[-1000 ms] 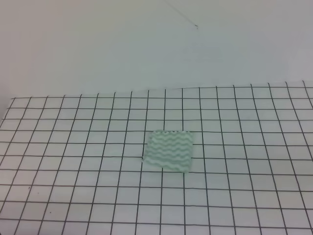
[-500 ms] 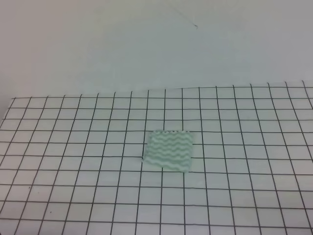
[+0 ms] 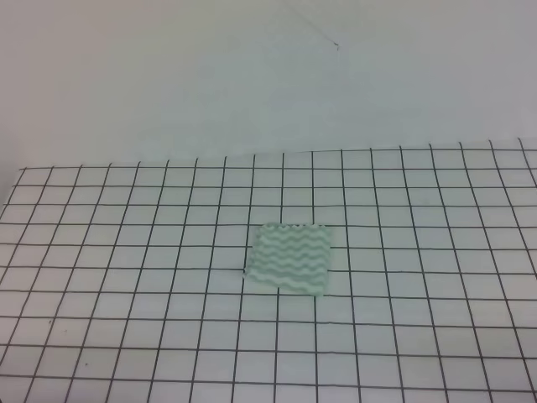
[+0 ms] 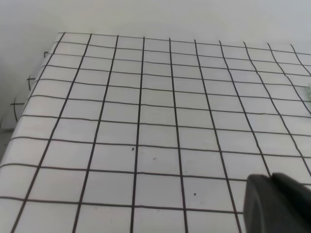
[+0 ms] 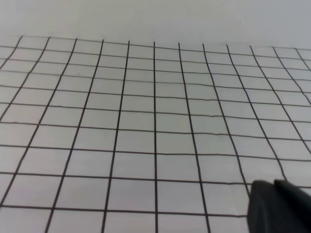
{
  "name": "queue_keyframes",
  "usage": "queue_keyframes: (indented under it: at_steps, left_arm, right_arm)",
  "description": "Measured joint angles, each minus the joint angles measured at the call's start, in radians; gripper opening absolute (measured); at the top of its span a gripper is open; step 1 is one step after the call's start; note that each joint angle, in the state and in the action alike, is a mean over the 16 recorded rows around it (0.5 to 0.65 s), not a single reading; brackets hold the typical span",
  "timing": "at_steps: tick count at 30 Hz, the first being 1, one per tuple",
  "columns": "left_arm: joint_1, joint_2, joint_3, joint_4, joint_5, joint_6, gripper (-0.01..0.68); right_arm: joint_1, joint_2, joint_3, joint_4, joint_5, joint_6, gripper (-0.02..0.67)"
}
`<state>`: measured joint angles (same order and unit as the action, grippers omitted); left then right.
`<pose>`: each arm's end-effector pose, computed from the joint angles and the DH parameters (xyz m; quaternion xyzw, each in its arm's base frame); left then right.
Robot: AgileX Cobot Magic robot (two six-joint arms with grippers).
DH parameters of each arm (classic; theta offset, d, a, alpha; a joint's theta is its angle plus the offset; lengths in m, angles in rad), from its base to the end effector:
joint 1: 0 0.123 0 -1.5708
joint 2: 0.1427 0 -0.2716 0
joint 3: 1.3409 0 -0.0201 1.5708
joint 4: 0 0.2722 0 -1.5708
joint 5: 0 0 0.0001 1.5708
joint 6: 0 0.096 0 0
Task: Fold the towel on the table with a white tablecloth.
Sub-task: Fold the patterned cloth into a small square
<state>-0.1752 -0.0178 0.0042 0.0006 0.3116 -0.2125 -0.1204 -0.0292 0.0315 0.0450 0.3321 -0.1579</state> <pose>0.0917 -0.0162 0.1840 -0.0143 0.7774 -0.1209 0.6171 0.0922 -0.0097 0.1733 -0.0025 0.7888 -0.0665 0.6111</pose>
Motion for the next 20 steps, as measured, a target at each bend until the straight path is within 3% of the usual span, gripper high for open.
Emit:
queue_keyframes:
  at_steps: [20]
  left_arm:
    - [0.0, 0.002, -0.002, -0.001, 0.001, 0.0, 0.0]
  right_arm:
    - [0.0, 0.004, 0.0, -0.002, -0.001, 0.0, -0.003]
